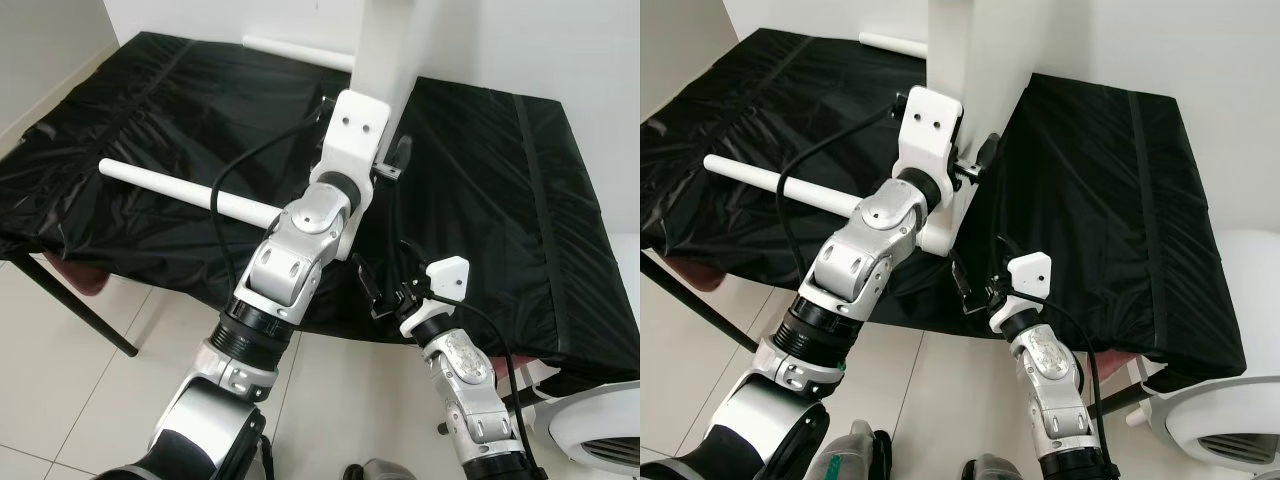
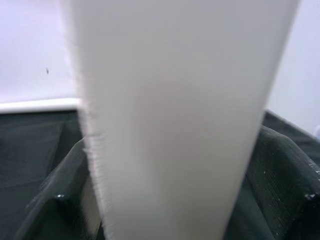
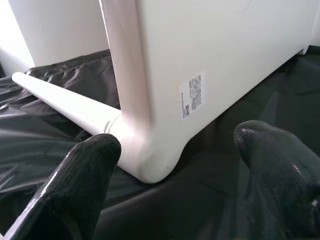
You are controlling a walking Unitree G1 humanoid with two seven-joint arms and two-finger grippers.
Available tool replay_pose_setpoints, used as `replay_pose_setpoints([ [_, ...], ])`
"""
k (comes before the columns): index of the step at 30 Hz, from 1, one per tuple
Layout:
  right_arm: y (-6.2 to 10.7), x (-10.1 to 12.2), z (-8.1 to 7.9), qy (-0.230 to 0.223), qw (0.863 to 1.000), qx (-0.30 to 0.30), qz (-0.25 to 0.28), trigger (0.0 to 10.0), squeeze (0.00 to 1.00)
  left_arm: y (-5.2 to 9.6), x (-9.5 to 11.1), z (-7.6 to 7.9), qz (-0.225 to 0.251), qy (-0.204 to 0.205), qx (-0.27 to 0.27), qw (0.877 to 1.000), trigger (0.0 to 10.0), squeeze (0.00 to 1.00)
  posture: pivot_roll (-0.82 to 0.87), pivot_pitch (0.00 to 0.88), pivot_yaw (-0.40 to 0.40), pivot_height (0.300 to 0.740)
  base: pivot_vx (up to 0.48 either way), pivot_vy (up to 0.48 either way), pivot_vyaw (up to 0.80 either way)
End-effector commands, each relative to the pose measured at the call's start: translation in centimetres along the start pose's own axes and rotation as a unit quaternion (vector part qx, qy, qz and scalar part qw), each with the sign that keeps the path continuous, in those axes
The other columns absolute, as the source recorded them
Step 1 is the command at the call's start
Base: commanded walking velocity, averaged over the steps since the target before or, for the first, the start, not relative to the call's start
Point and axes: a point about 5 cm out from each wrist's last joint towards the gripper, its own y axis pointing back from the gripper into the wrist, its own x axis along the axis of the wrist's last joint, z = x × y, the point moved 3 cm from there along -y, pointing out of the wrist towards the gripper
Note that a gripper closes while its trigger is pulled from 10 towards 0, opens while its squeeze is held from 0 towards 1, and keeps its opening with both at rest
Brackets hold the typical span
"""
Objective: Building children table
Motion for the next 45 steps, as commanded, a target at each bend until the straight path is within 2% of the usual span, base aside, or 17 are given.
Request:
replay_pose_setpoints([
  [1, 0.2, -0.4, 0.1, 0.003, 1.000, -0.003, -0.007, 10.0, 0.00, 0.5, 0.2, 2.9, 0.008, 0.014, -0.129, 0.992, 10.0, 0.00, -0.02, 0.050, 0.029, 0.740, 0.000, 0.000, 0.00],
  [2, 0.2, -0.4, 0.1, 0.003, 1.000, -0.003, -0.007, 10.0, 0.00, 0.5, 0.2, 2.9, 0.008, 0.014, -0.129, 0.992, 10.0, 0.00, -0.02, 0.050, 0.029, 0.740, 0.000, 0.000, 0.00],
  [7, -0.1, -0.6, -0.1, 0.000, 1.000, 0.001, -0.006, 10.0, 0.00, 2.4, -1.3, -0.8, -0.027, 0.004, -0.108, 0.994, 10.0, 0.00, 0.00, 0.037, 0.019, 0.740, 0.000, 0.000, 0.00],
  [9, -0.1, -0.6, -0.1, 0.000, 1.000, 0.001, -0.006, 10.0, 0.00, 2.4, -1.3, -0.8, -0.027, 0.004, -0.108, 0.994, 10.0, 0.00, 0.00, 0.037, 0.019, 0.740, 0.000, 0.000, 0.00],
  [10, -0.2, -0.7, -0.3, -0.002, 1.000, 0.005, -0.005, 10.0, 0.00, 3.0, -1.9, -1.7, -0.040, 0.001, -0.092, 0.995, 10.0, 0.00, 0.01, 0.032, 0.014, 0.740, 0.000, 0.000, 0.00],
  [13, -0.3, -0.7, -0.5, -0.003, 1.000, 0.010, -0.005, 10.0, 0.00, 3.5, -2.4, -2.4, -0.055, 0.016, -0.071, 0.996, 10.0, 0.00, 0.01, 0.030, 0.011, 0.740, 0.000, 0.000, 0.00],
  [19, -0.4, -0.8, -0.6, -0.004, 1.000, 0.017, -0.005, 10.0, 0.00, 3.8, -2.7, -2.3, -0.064, 0.034, -0.060, 0.996, 10.0, 0.00, 0.01, 0.021, 0.001, 0.740, 0.000, 0.000, 0.00],
  [26, -0.7, -0.8, -1.3, -0.002, 0.999, 0.039, -0.004, 10.0, 0.00, 3.8, -3.1, -1.0, -0.084, 0.038, -0.097, 0.991, 10.0, 0.00, 0.01, 0.015, -0.004, 0.740, 0.000, 0.000, 0.00],
  [30, -0.6, -0.9, -2.3, -0.007, 0.998, 0.065, -0.005, 10.0, 0.00, 6.5, -4.2, -3.3, -0.115, 0.017, -0.089, 0.989, 10.0, 0.00, 0.00, 0.020, -0.003, 0.740, 0.000, 0.000, 0.00],
  [31, -0.6, -0.9, -2.3, -0.007, 0.998, 0.065, -0.005, 10.0, 0.00, 6.5, -4.2, -3.3, -0.115, 0.017, -0.089, 0.989, 10.0, 0.00, 0.00, 0.020, -0.003, 0.740, 0.000, 0.000, 0.00],
  [32, -0.7, -1.0, -2.5, -0.008, 0.998, 0.069, -0.006, 10.0, 0.00, 7.7, -4.2, -3.9, -0.123, 0.005, -0.106, 0.987, 10.0, 0.00, 0.01, 0.024, -0.010, 0.740, 0.000, 0.000, 0.00],
  [34, -0.8, -1.0, -2.5, -0.007, 0.998, 0.068, -0.006, 10.0, 0.00, 8.2, -4.2, -4.0, -0.127, -0.002, -0.118, 0.985, 10.0, 0.00, 0.01, 0.024, -0.010, 0.740, 0.000, 0.000, 0.00],
  [36, -1.4, -0.8, -2.3, -0.009, 0.998, 0.060, 0.001, 10.0, 0.00, 9.7, -4.1, -5.0, -0.144, -0.021, -0.136, 0.980, 10.0, 0.00, 0.02, 0.028, -0.025, 0.740, 0.000, 0.000, 0.00],
  [40, -2.1, -0.6, -2.0, -0.012, 0.999, 0.048, 0.010, 10.0, 0.00, 10.9, -3.9, -6.2, -0.156, -0.035, -0.135, 0.978, 10.0, 0.00, 0.04, 0.029, -0.035, 0.740, 0.000, 0.000, 0.00],
  [41, -2.8, -0.3, -1.9, -0.013, 0.999, 0.033, 0.022, 10.0, 0.00, 11.9, -3.7, -6.4, -0.164, -0.048, -0.151, 0.974, 10.0, 0.00, 0.05, 0.030, -0.041, 0.740, 0.000, 0.000, 0.00],
  [44, -3.3, -0.1, -1.7, -0.012, 0.999, 0.019, 0.029, 10.0, 0.00, 12.3, -3.6, -6.4, -0.167, -0.051, -0.158, 0.972, 10.0, 0.00, 0.05, 0.030, -0.044, 0.740, 0.000, 0.000, 0.00],
  [45, -4.0, 0.1, -1.4, -0.012, 0.999, -0.006, 0.040, 10.0, 0.00, 12.9, -3.4, -6.5, -0.171, -0.054, -0.167, 0.969, 10.0, 0.00, 0.06, 0.030, -0.050, 0.740, 0.000, 0.000, 0.00],
])
